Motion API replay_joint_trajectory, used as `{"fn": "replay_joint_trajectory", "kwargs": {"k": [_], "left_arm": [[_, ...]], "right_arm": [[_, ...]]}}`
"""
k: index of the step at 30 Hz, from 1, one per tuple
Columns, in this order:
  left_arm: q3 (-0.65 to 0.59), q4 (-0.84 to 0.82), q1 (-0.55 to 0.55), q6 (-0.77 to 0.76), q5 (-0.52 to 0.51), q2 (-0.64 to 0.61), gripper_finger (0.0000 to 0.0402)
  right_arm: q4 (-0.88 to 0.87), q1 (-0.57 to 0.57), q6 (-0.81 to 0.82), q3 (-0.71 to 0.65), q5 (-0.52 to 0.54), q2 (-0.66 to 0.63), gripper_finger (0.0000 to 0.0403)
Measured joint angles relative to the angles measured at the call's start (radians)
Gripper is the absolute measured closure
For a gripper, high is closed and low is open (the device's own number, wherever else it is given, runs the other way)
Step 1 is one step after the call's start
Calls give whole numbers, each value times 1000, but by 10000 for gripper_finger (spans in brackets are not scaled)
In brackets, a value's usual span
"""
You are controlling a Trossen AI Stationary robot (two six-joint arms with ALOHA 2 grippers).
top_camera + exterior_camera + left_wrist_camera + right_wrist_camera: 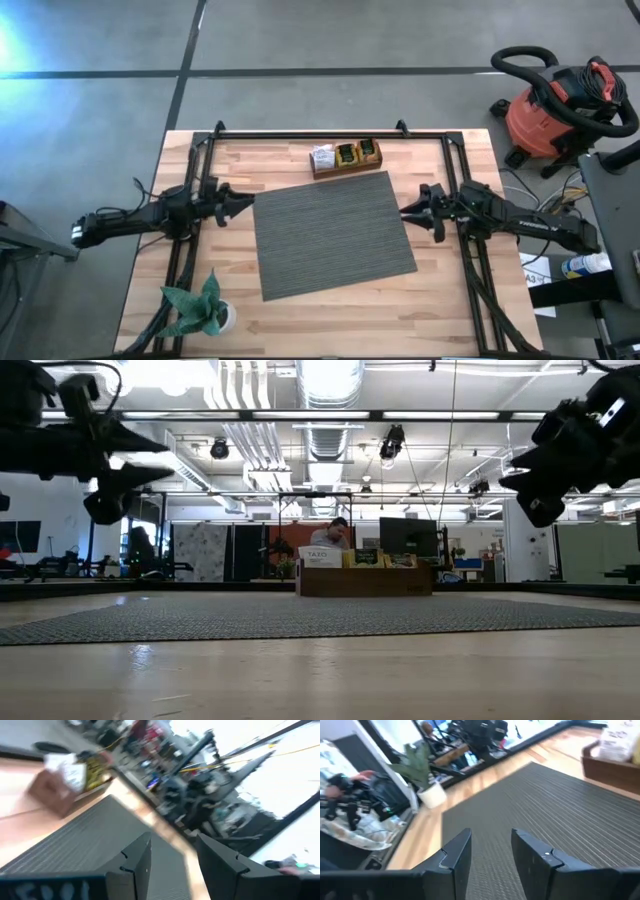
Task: Pick & Place Tea
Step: Return to Home Position
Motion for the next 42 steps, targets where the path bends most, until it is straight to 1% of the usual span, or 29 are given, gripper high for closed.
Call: {"fn": "replay_joint_trajectory", "kwargs": {"k": [3,5,7,11,15,20,42], "left_arm": [[0,3,-40,0,-3,-77,251],[-1,9,-64,0,-3,-76,251],[-1,57,-84,0,-3,-66,251],[-1,46,-115,0,-4,-62,251],[-1,47,-125,0,-3,-75,251],[-2,37,-125,0,-3,-76,251],[-2,39,-138,0,-2,-76,251]], "right_arm": [[32,24,0,-12,0,-43,266],[63,34,0,-24,0,-81,266],[65,40,0,-24,-1,-118,266],[65,40,0,-24,-2,-189,266],[88,42,0,-23,-3,-185,266],[63,51,0,-23,-3,-187,266],[63,55,0,-23,-2,-179,266]]}}
